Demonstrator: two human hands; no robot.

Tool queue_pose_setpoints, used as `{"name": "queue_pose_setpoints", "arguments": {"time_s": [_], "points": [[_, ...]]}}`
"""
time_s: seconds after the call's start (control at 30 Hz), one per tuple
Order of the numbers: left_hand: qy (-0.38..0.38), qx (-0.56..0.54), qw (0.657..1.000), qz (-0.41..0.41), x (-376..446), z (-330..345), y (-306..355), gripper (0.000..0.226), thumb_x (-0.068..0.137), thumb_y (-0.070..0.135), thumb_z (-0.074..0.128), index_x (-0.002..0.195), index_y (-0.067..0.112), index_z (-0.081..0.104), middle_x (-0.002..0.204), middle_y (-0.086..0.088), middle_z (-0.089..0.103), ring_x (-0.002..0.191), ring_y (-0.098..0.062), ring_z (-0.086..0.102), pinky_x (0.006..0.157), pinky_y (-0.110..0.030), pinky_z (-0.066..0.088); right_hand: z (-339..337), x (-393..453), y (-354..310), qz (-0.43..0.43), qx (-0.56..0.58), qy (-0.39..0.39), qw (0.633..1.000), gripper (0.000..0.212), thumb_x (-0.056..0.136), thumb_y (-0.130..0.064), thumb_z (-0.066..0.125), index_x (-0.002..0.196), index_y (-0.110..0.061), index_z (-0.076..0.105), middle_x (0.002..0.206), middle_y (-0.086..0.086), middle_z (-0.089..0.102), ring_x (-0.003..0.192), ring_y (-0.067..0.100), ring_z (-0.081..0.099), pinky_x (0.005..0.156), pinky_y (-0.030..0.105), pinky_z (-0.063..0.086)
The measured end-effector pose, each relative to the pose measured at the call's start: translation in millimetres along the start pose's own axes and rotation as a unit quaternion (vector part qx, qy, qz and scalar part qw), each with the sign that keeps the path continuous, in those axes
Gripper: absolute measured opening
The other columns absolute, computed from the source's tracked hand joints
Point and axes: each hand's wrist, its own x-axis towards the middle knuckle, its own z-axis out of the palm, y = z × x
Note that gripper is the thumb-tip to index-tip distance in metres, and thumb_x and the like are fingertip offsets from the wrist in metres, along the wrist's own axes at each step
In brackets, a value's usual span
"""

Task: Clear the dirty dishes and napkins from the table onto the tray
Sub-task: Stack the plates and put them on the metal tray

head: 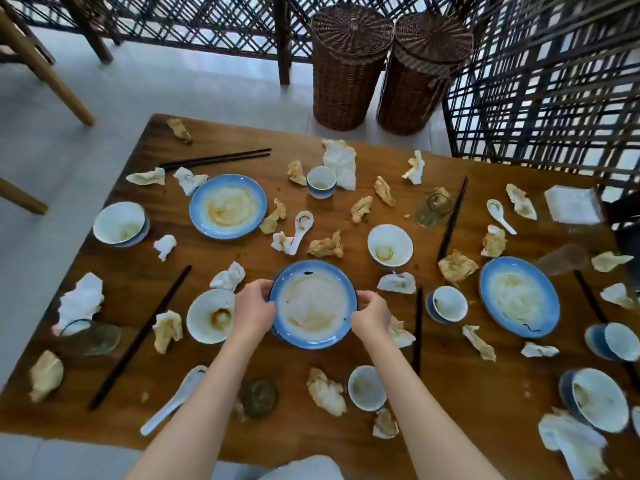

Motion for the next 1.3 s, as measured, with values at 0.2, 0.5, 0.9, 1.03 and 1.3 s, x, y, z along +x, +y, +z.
{"name": "queue_pose_setpoints", "arguments": {"time_s": [0.2,0.5,0.9,1.03,1.3], "points": [[0.022,0.027,0.999,0.006,3,4,0,0.04,0.083,0.001,0.06,0.122,0.008,0.06,0.117,-0.009,0.065,0.108,-0.024,0.059,0.085,-0.031,0.046,11,2,1,0.01,-0.014,0.009,1.0,0.044,0.084,0.002,0.062,0.124,-0.015,0.056,0.124,0.004,0.059,0.113,0.021,0.055,0.088,0.031,0.049],[0.033,0.072,0.997,-0.021,1,12,2,0.05,0.083,-0.002,0.062,0.13,0.011,0.051,0.123,-0.01,0.055,0.111,-0.024,0.053,0.084,-0.03,0.048,16,2,5,0.012,0.015,0.008,1.0,0.048,0.083,-0.001,0.066,0.127,-0.017,0.054,0.128,0.004,0.057,0.119,0.022,0.052,0.093,0.035,0.048],[-0.006,0.024,0.997,-0.079,0,8,4,0.061,0.08,-0.006,0.058,0.137,0.01,0.043,0.134,-0.011,0.051,0.123,-0.027,0.048,0.094,-0.037,0.046,12,7,10,-0.001,0.053,-0.045,0.998,0.055,0.084,0.001,0.061,0.132,-0.022,0.049,0.133,0.003,0.052,0.12,0.023,0.05,0.095,0.044,0.05],[0.007,0.003,0.999,-0.046,-1,-1,7,0.057,0.079,-0.004,0.06,0.133,0.011,0.049,0.127,-0.009,0.057,0.117,-0.025,0.053,0.088,-0.035,0.049,5,8,-2,-0.023,0.054,-0.038,0.998,0.056,0.085,0.002,0.061,0.133,-0.022,0.047,0.134,0.004,0.052,0.12,0.025,0.051,0.093,0.045,0.051],[0.033,-0.043,0.998,-0.026,5,-34,12,0.05,0.079,-0.008,0.058,0.125,0.009,0.054,0.122,-0.008,0.059,0.106,-0.018,0.053,0.069,-0.017,0.038,13,-4,-35,-0.03,0.056,-0.027,0.998,0.06,0.083,0.003,0.064,0.134,-0.024,0.047,0.135,0.004,0.051,0.12,0.024,0.051,0.092,0.043,0.052]]}}
